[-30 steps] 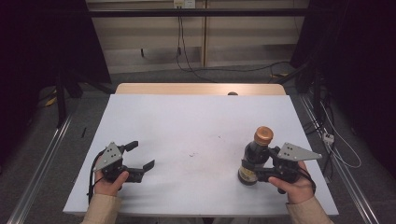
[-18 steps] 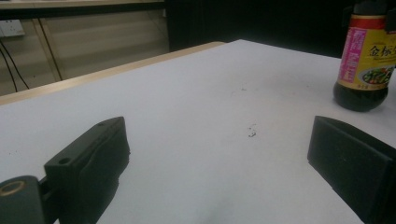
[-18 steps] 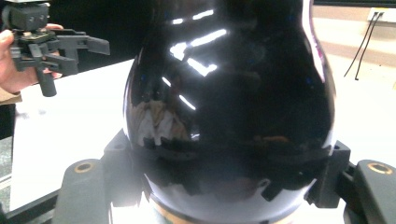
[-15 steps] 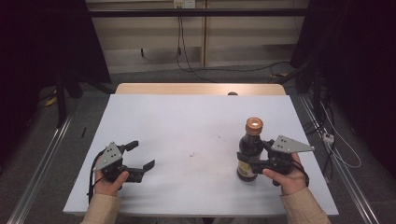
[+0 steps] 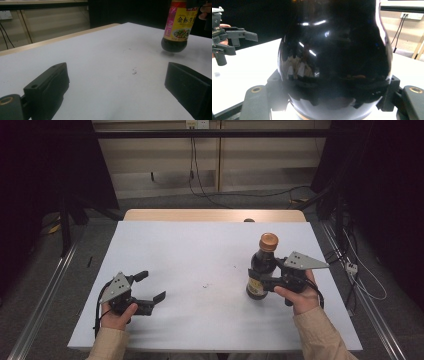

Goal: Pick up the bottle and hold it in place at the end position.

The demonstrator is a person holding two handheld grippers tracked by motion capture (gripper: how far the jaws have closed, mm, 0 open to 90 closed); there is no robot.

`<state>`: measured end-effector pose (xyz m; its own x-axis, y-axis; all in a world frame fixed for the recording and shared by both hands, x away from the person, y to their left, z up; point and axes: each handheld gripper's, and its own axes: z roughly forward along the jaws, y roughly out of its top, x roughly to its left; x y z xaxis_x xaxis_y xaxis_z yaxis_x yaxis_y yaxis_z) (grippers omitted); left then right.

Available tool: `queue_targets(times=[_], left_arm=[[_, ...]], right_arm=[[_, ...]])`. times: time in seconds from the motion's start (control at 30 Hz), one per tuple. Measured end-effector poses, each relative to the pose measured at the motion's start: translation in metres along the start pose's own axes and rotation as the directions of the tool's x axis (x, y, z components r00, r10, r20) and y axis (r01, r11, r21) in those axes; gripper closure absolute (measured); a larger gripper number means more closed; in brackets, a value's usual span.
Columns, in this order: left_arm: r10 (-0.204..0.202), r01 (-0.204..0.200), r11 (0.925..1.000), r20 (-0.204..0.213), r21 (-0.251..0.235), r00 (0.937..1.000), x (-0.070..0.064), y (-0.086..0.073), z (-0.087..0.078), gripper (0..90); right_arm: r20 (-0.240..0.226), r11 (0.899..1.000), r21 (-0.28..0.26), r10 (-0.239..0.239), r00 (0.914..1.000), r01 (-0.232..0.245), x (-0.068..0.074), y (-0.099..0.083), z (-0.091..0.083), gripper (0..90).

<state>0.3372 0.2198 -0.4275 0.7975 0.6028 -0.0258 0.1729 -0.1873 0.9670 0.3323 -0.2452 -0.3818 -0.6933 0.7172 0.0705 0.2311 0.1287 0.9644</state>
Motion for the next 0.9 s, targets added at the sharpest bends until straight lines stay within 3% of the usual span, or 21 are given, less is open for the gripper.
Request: queue_targets(times=[0.9], left_arm=[[-0.021, 0.021, 0.9996, 0.008, -0.021, 0.9998, 0.001, 0.001, -0.002, 4.9]], right_arm=[[-0.043, 0.999, 0.021, -0.043, 0.9981, 0.044, -0.002, 0.020, 0.064, 28.2]])
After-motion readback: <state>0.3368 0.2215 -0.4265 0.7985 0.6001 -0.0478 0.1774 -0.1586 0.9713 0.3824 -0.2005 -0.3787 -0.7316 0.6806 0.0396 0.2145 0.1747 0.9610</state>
